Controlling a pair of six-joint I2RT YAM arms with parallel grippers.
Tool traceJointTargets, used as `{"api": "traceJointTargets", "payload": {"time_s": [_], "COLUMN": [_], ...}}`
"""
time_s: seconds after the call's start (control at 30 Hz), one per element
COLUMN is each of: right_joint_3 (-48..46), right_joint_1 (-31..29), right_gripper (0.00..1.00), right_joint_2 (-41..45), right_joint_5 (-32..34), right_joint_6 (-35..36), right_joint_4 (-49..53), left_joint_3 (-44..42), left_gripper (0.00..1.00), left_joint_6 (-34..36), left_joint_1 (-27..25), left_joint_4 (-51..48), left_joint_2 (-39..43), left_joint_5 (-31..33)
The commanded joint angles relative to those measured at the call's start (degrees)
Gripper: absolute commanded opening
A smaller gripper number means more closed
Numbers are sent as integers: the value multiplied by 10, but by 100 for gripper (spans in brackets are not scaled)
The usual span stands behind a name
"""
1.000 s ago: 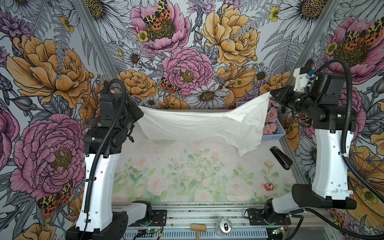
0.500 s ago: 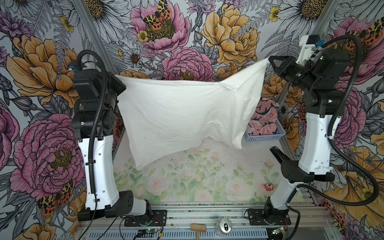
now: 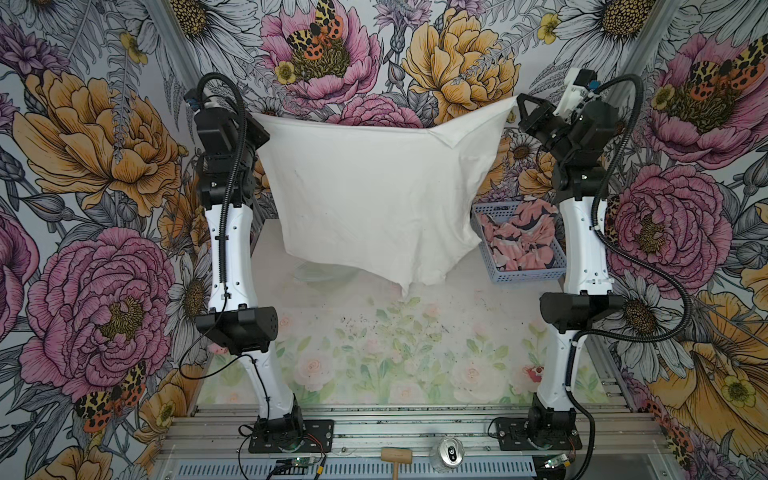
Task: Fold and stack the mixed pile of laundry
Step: 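Lift the T-shirt high with both grippers, holding it spread, then lower the T-shirt onto the table, laying it flat with both grippers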
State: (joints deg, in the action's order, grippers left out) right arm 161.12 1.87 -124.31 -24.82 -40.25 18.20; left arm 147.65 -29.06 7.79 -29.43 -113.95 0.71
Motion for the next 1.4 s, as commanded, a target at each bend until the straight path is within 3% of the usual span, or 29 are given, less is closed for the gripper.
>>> {"api": "traceJointTargets", "payload": {"time_s": [0.0,0.23,0.3,0.43,0.5,0.63,0.87,1.1,1.37], "right_joint_3": [29,28,26,-15,-107,-361,-769,-1013,-1080], "right_joint_1": [17,49,57,60,55,41,13,3,3], "right_gripper": [0,0,0,0,0,0,0,0,0], "right_joint_2": [17,43,44,63,108,241,432,559,683], "right_joint_5": [42,12,-32,-137,-176,-179,-187,-192,-178], "right_joint_6": [8,34,33,40,57,117,72,47,58], "right_joint_4": [-140,-141,-109,-40,-34,-39,-87,-69,92], "left_joint_3": [39,30,-37,-307,-432,-648,-931,-1046,-1048], "left_gripper": [0,0,0,0,0,0,0,0,0], "left_joint_6": [6,-2,-7,-27,-39,-49,-50,-69,-96], "left_joint_1": [16,25,33,52,71,102,115,109,58], "left_joint_4": [113,148,158,258,284,316,288,157,-111], "left_joint_2": [4,32,73,217,282,399,541,665,784], "left_joint_5": [-6,-42,-58,-82,-97,-135,-170,-158,-49]}}
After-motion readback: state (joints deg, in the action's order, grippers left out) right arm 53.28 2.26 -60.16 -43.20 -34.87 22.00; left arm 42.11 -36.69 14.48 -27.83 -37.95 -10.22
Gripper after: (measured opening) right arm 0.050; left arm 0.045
